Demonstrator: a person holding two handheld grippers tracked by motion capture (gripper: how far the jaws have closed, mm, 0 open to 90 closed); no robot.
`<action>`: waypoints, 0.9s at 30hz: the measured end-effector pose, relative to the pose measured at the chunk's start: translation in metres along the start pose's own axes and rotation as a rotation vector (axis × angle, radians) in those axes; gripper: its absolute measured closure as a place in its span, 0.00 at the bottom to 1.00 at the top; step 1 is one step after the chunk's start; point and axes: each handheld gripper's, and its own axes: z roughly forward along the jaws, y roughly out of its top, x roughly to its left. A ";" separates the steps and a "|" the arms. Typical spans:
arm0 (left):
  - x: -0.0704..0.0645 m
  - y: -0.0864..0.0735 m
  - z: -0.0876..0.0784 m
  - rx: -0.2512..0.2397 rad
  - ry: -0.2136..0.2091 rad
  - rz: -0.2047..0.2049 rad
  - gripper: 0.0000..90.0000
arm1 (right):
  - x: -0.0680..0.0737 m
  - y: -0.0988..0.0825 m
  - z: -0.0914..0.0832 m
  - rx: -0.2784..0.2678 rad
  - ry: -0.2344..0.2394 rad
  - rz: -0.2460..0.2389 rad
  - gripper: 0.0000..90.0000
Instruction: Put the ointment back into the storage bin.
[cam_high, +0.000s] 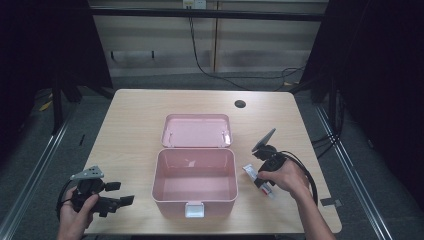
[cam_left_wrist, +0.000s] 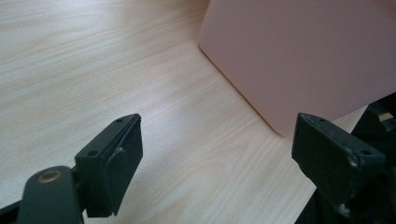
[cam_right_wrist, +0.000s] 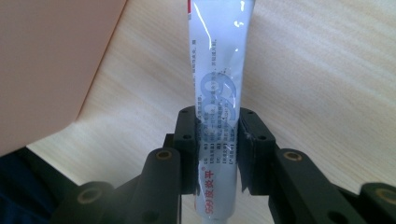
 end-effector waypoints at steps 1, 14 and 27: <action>0.000 0.000 0.000 0.000 0.000 0.000 0.18 | 0.001 0.000 -0.001 0.008 0.007 -0.006 0.80; 0.000 0.000 0.000 -0.004 -0.004 -0.003 0.18 | 0.005 -0.008 -0.015 0.005 0.062 -0.088 0.80; 0.000 0.000 0.000 -0.005 -0.005 -0.005 0.18 | 0.014 -0.016 -0.045 -0.051 0.067 -0.171 0.80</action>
